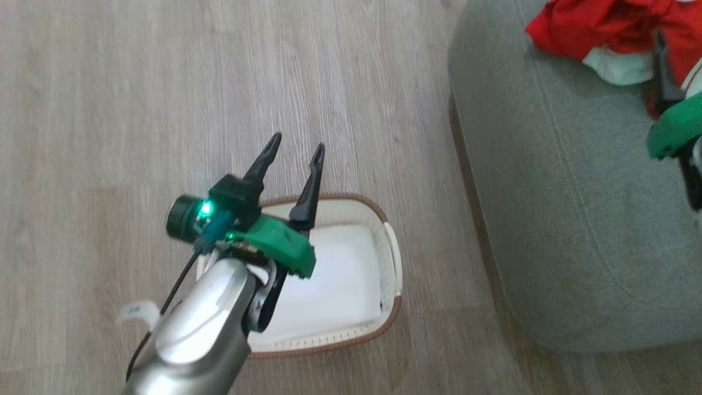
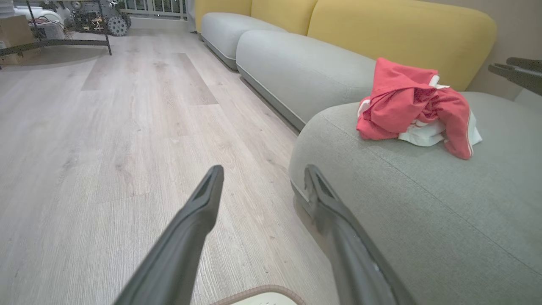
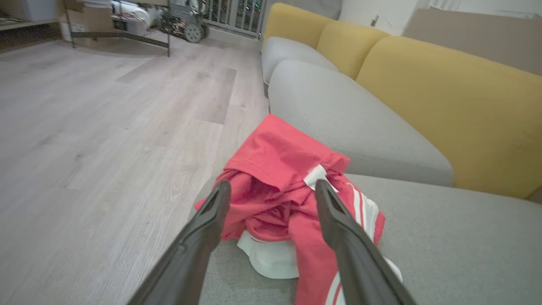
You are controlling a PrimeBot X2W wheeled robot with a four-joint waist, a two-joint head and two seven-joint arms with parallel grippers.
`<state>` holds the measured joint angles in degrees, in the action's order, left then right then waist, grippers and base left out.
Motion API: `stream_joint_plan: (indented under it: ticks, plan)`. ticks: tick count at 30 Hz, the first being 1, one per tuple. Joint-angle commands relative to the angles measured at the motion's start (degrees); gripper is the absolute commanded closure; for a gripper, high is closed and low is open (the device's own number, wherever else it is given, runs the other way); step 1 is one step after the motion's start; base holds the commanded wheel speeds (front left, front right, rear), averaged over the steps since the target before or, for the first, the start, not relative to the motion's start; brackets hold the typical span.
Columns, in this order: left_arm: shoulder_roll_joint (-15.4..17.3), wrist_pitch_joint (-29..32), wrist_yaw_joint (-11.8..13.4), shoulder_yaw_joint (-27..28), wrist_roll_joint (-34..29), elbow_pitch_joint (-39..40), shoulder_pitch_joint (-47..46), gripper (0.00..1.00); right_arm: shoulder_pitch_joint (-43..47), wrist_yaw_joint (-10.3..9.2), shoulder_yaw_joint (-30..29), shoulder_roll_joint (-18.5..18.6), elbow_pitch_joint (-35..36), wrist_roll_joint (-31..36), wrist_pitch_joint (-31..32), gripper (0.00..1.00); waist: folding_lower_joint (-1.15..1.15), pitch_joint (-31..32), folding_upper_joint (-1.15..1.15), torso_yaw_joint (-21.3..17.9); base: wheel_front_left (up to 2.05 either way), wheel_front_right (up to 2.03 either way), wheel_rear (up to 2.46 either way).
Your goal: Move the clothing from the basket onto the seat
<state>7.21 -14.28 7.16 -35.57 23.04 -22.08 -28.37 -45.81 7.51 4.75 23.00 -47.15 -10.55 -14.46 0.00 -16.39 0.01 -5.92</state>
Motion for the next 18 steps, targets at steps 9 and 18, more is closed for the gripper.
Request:
stream_joint_plan:
  ticks: [9,18]
  plan:
    - [1.5,-0.7,3.7,10.2,-0.5,7.5,10.1,0.00,8.2,-0.02,2.4,-7.3,7.2,-1.0,-0.5,0.00,0.00,9.6,-0.01,2.1,0.00,0.00,0.00]
    - [2.8,-0.7,5.6,16.1,-0.4,10.6,19.0,0.00,17.9,-0.02,2.4,-13.6,14.3,0.4,-0.5,0.00,0.00,13.6,-0.01,4.4,0.00,0.00,0.00]
